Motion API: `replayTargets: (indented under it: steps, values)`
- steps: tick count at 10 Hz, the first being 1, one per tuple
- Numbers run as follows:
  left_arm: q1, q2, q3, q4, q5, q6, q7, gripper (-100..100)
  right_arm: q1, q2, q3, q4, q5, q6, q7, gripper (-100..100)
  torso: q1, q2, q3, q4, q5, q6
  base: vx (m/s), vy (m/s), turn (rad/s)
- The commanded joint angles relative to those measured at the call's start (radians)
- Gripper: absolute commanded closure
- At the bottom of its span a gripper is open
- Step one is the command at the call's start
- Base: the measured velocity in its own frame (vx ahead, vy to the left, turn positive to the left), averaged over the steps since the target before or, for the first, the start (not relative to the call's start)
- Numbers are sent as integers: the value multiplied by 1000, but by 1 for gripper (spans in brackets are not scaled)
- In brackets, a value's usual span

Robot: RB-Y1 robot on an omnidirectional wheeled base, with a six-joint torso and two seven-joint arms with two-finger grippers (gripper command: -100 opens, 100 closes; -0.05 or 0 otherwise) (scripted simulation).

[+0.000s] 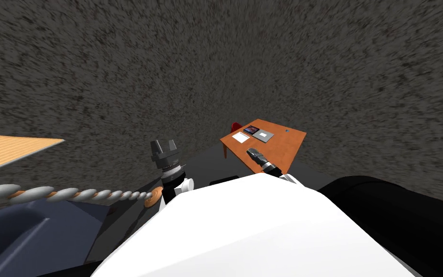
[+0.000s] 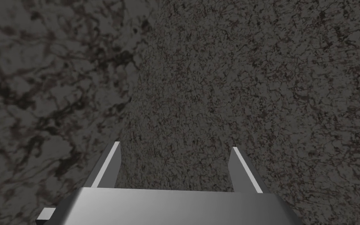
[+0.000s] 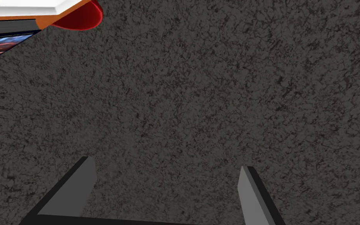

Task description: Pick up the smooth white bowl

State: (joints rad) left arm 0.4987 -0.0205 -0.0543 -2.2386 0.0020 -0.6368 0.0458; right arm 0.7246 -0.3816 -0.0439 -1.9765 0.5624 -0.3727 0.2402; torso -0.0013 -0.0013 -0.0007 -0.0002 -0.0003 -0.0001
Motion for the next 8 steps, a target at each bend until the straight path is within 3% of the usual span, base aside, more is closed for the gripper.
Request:
replayTargets:
  steps: [1,8]
  values:
    - [0,0,0,0,0,0,0,0,3,-16,-5,19,34,9,16,-100,0,0,0,0,0,0,11,-17,105]
    - [0,0,0,0,0,0,0,0,61,-108,-8,128,232,83,148,-100,0,0,0,0,0,1,13,-17,163]
